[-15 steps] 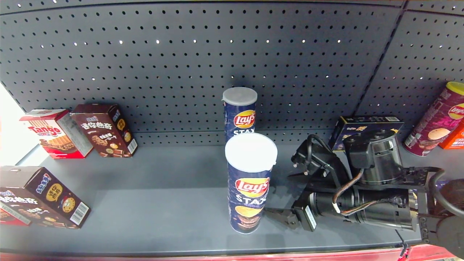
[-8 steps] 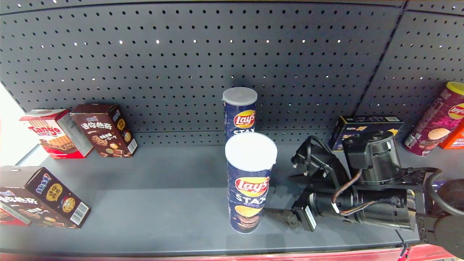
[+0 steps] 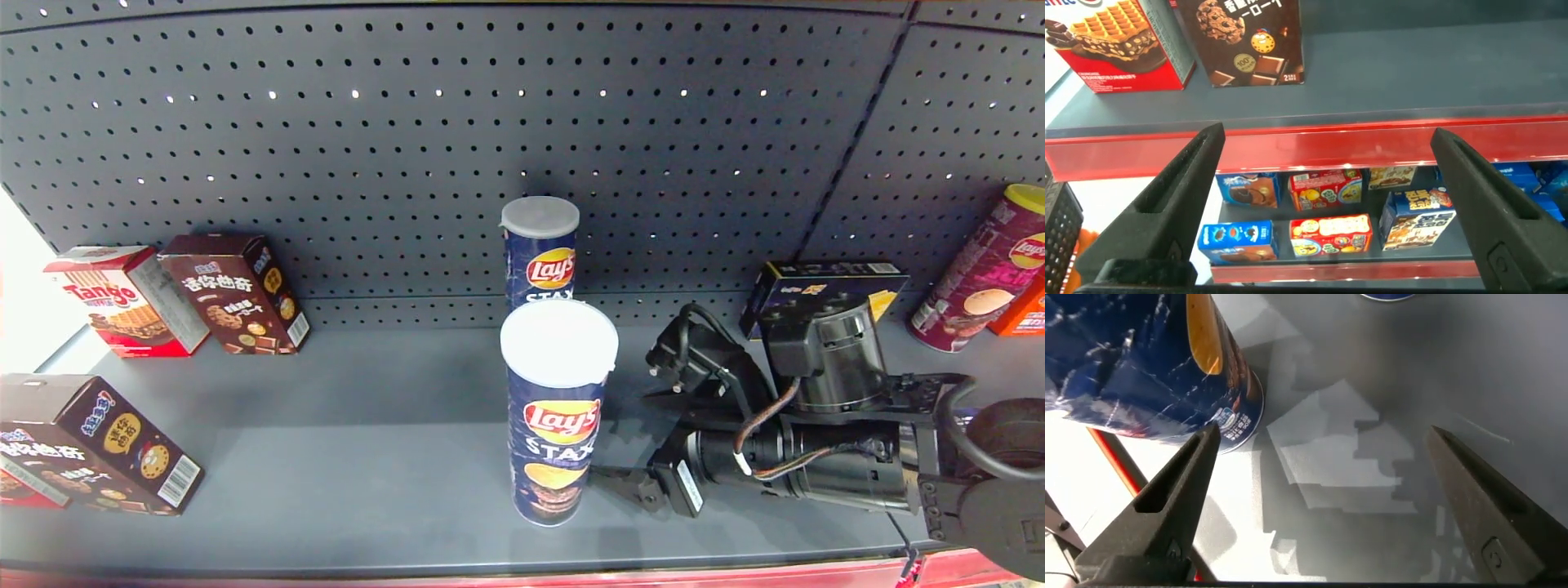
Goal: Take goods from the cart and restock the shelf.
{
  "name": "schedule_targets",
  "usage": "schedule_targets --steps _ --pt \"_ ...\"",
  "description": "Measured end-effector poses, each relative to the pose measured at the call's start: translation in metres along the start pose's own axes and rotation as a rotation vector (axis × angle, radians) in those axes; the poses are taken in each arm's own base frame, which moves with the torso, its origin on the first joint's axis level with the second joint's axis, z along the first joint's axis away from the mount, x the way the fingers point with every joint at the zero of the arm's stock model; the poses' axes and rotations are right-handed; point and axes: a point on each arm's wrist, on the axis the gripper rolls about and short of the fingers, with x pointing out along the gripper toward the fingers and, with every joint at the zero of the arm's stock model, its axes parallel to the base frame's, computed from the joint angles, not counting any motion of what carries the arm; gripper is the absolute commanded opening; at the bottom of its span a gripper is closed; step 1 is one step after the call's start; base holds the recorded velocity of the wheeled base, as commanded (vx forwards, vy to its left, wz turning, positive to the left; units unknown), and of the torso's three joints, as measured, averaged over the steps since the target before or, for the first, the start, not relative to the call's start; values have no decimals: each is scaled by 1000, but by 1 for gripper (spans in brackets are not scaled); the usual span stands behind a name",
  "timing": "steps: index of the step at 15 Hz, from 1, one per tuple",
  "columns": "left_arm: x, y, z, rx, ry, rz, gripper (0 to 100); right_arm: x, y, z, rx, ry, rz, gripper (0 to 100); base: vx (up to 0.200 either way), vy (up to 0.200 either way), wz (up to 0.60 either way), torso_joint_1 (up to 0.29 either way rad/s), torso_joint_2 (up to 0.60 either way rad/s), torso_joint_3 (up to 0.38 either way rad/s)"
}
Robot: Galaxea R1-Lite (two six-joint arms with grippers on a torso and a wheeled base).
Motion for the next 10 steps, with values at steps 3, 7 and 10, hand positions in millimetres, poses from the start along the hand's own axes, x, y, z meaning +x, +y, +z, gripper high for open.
schedule_targets --steps 3,7,10 --pt "0 0 0 0 0 -1 100 3 0 1 0 1 1 100 0 0 0 0 0 0" --pt "0 0 0 0 -1 -2 100 4 0 0 -1 4 3 100 0 0 0 0 0 0" --pt "0 0 0 0 -1 -3 100 4 0 0 0 7 3 100 0 0 0 0 0 0"
